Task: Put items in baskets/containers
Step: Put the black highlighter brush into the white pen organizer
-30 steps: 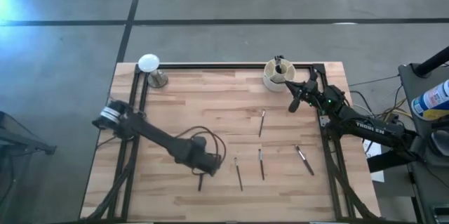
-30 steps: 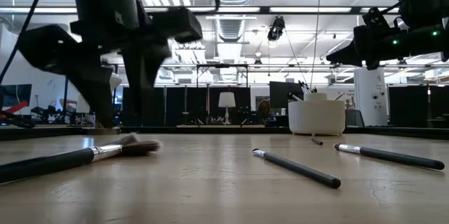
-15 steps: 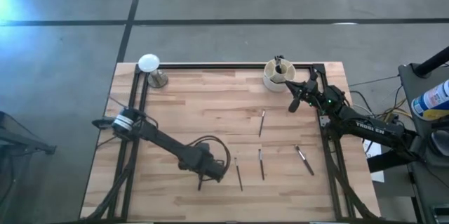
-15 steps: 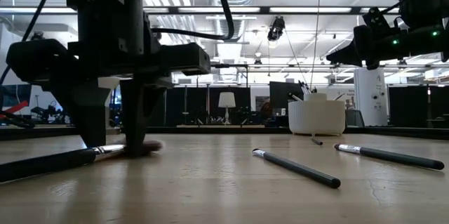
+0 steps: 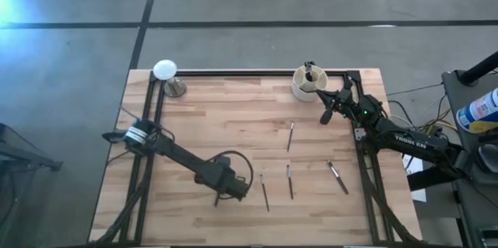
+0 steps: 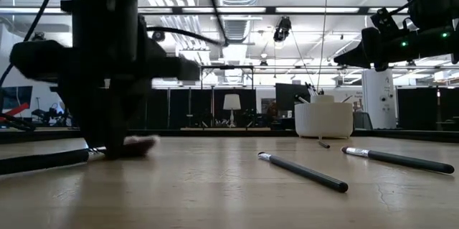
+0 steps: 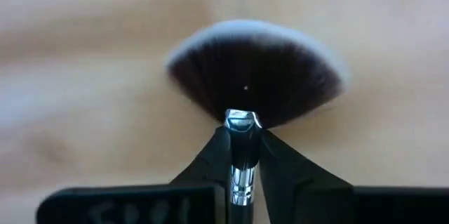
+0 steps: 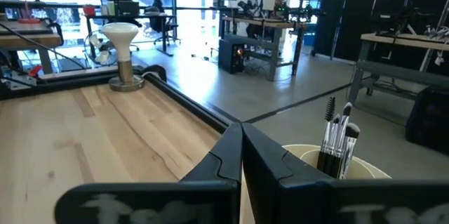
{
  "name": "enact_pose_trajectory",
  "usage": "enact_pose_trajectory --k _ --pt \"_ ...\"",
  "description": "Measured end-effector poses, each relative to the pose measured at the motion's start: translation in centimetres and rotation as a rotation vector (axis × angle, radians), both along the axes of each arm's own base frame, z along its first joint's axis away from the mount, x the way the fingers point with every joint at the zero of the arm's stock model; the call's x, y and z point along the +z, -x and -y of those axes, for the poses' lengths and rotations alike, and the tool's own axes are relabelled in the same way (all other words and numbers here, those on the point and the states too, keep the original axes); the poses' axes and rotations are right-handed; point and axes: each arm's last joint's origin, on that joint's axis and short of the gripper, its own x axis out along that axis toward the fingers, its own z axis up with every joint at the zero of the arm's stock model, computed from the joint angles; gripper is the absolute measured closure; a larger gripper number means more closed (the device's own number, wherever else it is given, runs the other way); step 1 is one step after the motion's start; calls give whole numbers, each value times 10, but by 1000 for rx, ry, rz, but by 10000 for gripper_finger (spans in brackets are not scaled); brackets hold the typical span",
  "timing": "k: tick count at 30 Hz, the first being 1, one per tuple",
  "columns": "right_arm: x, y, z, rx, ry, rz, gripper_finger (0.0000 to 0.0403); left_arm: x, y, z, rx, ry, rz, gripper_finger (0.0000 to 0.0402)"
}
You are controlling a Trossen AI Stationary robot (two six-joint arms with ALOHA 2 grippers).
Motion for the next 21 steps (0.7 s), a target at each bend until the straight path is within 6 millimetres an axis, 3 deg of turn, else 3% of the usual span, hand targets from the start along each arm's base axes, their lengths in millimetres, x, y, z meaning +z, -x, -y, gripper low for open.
enact_pose_trajectory --k 6,12,17,21 --pt "-1 0 0 -3 -1 -8 394 39 8 -19 -38 -125 141 389" --pt "-1 0 0 -4 -2 -10 394 62 22 -33 -94 -255 330 399" --pt "-3 -1 1 -3 -12 -21 394 55 32 -51 -112 -269 406 400" --pt "-3 -1 1 -4 -12 -20 394 42 31 -65 -127 -144 431 388"
